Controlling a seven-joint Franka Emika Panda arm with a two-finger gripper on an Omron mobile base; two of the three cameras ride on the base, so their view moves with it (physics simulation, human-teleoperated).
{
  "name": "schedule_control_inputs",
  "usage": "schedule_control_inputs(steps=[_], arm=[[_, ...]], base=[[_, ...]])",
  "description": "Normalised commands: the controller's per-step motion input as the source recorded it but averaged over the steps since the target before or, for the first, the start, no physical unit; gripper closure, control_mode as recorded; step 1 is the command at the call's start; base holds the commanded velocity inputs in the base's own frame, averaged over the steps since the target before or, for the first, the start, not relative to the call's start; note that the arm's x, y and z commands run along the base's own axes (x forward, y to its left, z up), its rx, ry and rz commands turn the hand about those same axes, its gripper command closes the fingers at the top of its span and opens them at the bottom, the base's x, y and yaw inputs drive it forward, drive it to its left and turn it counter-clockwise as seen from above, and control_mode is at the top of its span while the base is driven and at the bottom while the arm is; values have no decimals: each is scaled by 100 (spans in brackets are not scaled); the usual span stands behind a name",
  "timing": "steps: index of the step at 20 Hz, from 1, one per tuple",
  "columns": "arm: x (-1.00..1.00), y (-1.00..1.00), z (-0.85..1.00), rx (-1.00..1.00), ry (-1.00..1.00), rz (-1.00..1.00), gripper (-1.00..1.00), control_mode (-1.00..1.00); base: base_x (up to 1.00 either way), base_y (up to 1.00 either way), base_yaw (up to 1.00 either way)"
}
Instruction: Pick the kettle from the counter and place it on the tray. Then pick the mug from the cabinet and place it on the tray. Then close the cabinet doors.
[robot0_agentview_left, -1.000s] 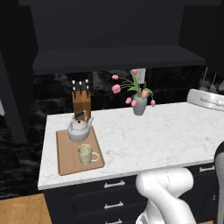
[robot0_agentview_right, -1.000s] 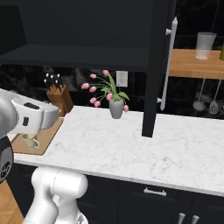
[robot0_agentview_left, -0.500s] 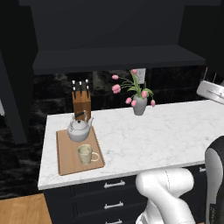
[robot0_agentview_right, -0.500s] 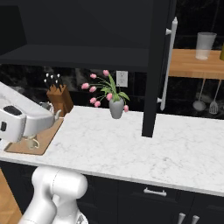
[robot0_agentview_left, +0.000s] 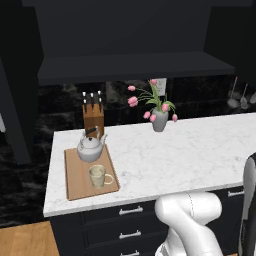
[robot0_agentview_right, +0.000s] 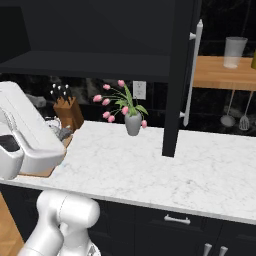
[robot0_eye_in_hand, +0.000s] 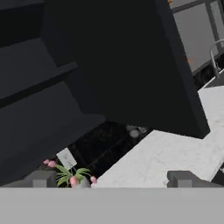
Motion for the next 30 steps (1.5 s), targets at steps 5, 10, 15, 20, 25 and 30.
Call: schedule_control_inputs(steps=[5,10,15,20,25,30], arm=[[-37,-78,13,26,-14,-6,-100,-100],[-20,-79,16,38,-25,-2,-100,-100],[2,-75,9,25,-8,-20,-100,-100],[9,-57,0,16,-3,-28,-100,-100],[1,-65,-14,11,-23,-19,-100,-100],[20,-55,-24,0,-9,-8,-100,-100]], base=[[0,0,0],[0,0,0],[0,0,0],[0,0,0],[0,0,0],[0,0,0]])
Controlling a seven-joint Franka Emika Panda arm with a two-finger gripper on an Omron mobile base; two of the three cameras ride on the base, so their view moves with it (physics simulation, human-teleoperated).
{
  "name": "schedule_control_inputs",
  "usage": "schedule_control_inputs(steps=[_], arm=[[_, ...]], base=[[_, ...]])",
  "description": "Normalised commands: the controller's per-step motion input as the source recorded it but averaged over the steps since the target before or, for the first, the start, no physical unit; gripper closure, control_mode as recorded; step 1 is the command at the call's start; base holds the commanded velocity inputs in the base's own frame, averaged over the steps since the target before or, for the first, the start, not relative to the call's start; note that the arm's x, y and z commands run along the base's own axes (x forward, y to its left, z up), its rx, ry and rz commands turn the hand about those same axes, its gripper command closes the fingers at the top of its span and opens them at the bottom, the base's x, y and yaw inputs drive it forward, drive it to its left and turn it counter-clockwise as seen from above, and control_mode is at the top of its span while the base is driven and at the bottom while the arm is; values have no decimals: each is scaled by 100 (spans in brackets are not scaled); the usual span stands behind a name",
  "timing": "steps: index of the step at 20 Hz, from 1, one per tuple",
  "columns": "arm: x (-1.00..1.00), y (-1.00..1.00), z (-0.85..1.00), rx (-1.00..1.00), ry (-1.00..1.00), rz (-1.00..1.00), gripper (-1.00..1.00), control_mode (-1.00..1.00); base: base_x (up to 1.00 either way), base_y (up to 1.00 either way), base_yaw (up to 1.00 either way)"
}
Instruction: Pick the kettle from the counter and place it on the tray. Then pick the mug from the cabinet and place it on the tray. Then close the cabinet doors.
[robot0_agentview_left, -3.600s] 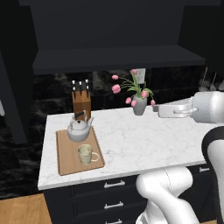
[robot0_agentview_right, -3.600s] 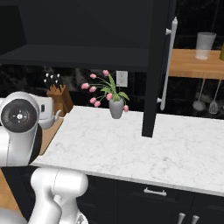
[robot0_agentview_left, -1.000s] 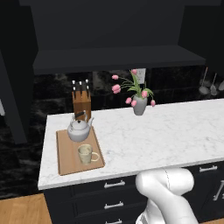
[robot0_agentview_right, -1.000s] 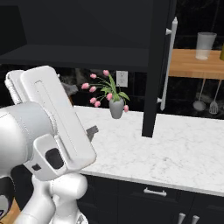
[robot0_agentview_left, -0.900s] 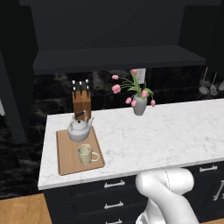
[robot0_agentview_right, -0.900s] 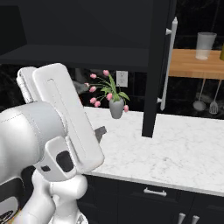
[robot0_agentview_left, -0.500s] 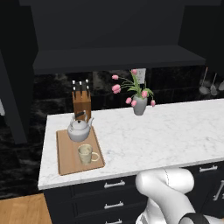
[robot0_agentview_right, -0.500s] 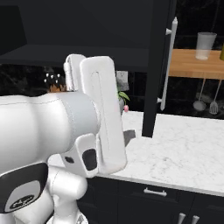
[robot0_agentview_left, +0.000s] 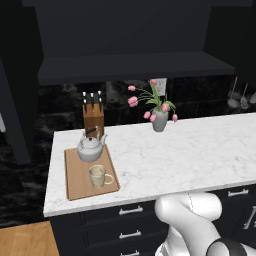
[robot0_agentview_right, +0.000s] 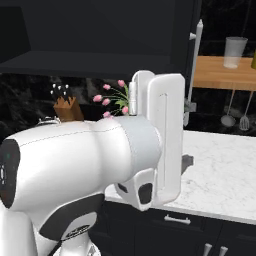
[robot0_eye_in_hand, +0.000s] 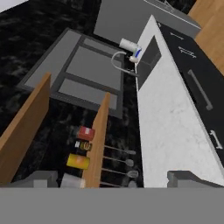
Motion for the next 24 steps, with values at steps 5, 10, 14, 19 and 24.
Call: schedule_control_inputs(steps=[5,10,14,19,24], arm=[[40,-37,-14,-7,-1,-1,-100,-100],[47,-16,-8,-6,0,0,-100,-100],[37,-13,-1,0,0,0,-100,-100],[32,-6,0,0,0,1,-100,-100],[33,5,0,-6,0,5,-100,-100]], base=[[0,0,0],[0,0,0],[0,0,0],[0,0,0],[0,0,0]])
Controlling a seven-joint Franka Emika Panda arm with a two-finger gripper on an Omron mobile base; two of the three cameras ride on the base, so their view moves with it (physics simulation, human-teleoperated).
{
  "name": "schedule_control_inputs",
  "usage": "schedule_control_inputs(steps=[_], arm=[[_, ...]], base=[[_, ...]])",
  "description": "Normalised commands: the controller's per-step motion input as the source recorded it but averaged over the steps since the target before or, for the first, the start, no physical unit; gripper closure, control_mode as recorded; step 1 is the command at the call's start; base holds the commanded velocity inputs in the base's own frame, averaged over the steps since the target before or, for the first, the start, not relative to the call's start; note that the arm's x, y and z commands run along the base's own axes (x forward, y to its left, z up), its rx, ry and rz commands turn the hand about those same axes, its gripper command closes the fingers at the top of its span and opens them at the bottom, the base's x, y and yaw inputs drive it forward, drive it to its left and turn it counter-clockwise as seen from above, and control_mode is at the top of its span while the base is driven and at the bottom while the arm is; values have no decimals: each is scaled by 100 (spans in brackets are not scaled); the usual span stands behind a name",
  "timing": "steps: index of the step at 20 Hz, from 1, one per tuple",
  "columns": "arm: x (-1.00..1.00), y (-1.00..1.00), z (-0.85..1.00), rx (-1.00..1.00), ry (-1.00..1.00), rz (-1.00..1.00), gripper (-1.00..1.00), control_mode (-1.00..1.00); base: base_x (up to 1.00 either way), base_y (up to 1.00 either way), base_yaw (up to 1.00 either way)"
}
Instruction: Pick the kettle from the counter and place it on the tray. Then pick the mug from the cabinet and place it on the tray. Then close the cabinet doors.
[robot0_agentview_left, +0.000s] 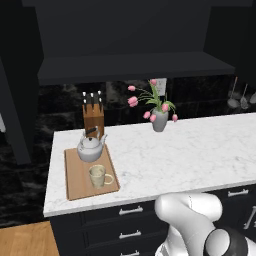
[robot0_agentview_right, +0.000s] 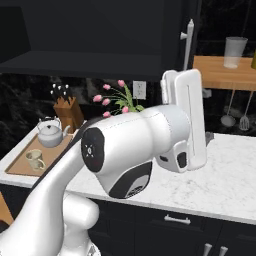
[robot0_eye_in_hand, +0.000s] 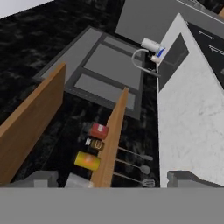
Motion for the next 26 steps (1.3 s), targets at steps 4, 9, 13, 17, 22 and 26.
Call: schedule_control_inputs(steps=[4,9,13,17,22,26], arm=[[32,5,0,-5,0,7,-100,-100],[11,44,-8,-16,0,8,-100,-100],[13,56,-6,-20,0,10,-100,-100],[24,45,0,-17,0,12,-100,-100],[35,50,0,-20,2,11,-100,-100],[26,59,0,-22,2,12,-100,-100]], base=[[0,0,0],[0,0,0],[0,0,0],[0,0,0],[0,0,0],[0,0,0]])
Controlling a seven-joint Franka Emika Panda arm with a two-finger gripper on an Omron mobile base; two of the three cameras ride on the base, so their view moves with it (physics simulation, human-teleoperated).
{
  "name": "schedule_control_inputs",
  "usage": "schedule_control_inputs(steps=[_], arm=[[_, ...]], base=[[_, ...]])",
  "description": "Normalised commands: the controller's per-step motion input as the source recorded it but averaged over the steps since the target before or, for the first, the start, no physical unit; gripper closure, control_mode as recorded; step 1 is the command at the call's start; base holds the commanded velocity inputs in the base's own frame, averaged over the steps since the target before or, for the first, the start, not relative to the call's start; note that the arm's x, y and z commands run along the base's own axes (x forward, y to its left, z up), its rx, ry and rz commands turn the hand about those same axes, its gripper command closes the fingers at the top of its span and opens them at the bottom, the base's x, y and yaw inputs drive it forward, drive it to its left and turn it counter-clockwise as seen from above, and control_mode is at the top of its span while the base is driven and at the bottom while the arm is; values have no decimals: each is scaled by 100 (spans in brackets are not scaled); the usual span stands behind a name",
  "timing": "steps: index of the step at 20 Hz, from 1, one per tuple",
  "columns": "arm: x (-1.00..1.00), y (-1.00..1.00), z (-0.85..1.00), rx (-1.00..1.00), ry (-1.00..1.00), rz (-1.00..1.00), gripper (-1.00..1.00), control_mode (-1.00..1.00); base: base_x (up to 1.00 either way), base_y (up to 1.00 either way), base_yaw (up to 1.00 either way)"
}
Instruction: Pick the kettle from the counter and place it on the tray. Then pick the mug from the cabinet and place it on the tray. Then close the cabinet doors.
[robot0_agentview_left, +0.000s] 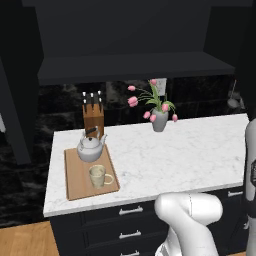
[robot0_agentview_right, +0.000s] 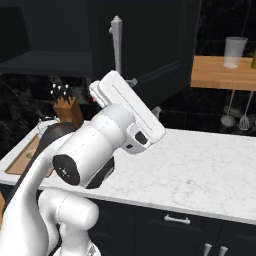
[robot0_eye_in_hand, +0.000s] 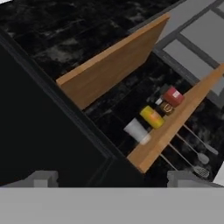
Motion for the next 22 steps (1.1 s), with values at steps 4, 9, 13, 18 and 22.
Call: schedule_control_inputs(steps=[4,9,13,18,22], arm=[[37,59,0,-15,5,9,-100,-100],[53,48,4,-7,10,9,-100,-100],[64,53,9,-8,19,8,-100,-100],[60,45,6,-6,23,9,-100,-100],[55,40,0,-3,18,8,-100,-100]], base=[[0,0,0],[0,0,0],[0,0,0],[0,0,0],[0,0,0]])
